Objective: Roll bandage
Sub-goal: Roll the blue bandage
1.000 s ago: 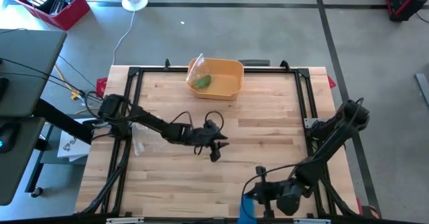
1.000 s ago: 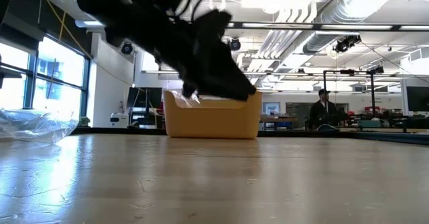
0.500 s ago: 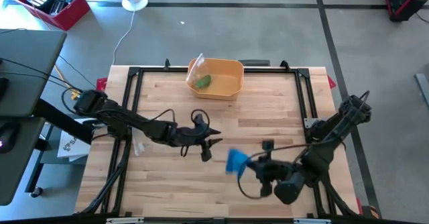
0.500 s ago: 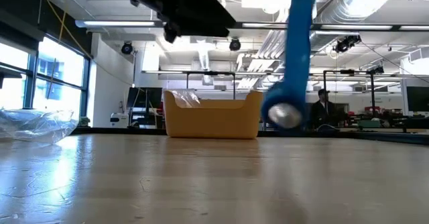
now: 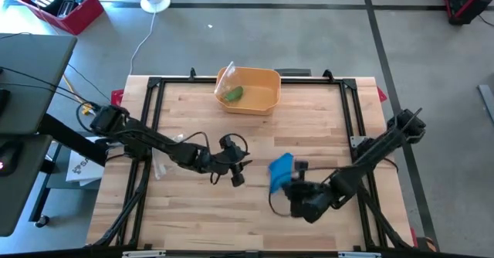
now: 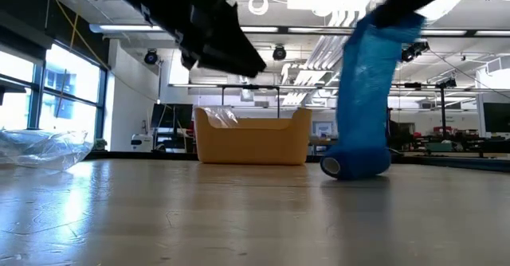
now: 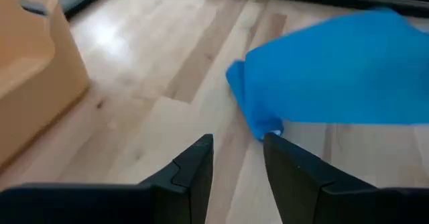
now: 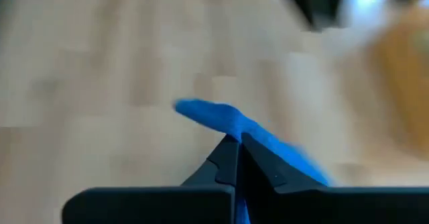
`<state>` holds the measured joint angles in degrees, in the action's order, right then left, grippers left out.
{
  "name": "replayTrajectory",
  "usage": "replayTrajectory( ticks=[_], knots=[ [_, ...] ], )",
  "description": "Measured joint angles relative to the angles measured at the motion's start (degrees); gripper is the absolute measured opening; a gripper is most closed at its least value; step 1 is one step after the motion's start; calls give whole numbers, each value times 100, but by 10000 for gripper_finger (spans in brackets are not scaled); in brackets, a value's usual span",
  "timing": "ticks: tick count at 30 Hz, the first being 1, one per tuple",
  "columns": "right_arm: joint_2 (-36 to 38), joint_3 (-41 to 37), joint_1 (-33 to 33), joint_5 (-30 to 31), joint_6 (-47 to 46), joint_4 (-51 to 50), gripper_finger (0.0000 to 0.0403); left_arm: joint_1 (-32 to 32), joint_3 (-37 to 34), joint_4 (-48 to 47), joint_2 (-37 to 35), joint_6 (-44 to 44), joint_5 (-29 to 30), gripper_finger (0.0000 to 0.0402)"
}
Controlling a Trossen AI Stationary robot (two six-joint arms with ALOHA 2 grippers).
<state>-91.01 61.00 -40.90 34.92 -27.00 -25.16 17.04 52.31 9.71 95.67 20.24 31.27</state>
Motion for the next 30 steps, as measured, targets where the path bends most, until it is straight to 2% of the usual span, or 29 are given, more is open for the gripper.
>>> replayTrajectory(
  ticks=[2, 5, 8, 10, 14, 18, 21, 25, 27, 30],
  knots=[
    [-2, -446, -179, -243, 3, 1067, 0, -26, 2, 571, 244, 48, -319, 126],
    [-86, -991, -406, -259, 28, 2488, 0, -89, 4, 1823, 762, -138, -1073, 126],
    [-286, -1322, -530, -245, -48, 3075, 0, -154, 69, 2997, 1384, -283, -1771, 126],
    [-414, -1403, -582, -241, -308, 3160, 0, -193, 237, 3312, 1753, -283, -2105, 126],
    [-703, -1404, -644, -243, -654, 3166, 0, -245, 764, 3024, 2310, -241, -2395, 126],
    [-829, -1404, -654, -240, -749, 3218, 0, -245, 1334, 2044, 2615, -188, -2515, 126],
    [-843, -1404, -688, -241, -774, 3226, 0, -217, 1673, 1025, 2565, -343, -2364, 126],
    [-829, -1349, -852, -216, -769, 3191, 0, -103, 1919, -222, 2226, -905, -1771, 126],
    [-821, -1294, -941, -198, -768, 3210, 0, -35, 1910, -367, 2133, -1319, -1633, 126],
    [-821, -1271, -1023, -22, -762, 3187, 0, 12, 1902, 94, 2173, -1787, -1661, 126]
  ],
)
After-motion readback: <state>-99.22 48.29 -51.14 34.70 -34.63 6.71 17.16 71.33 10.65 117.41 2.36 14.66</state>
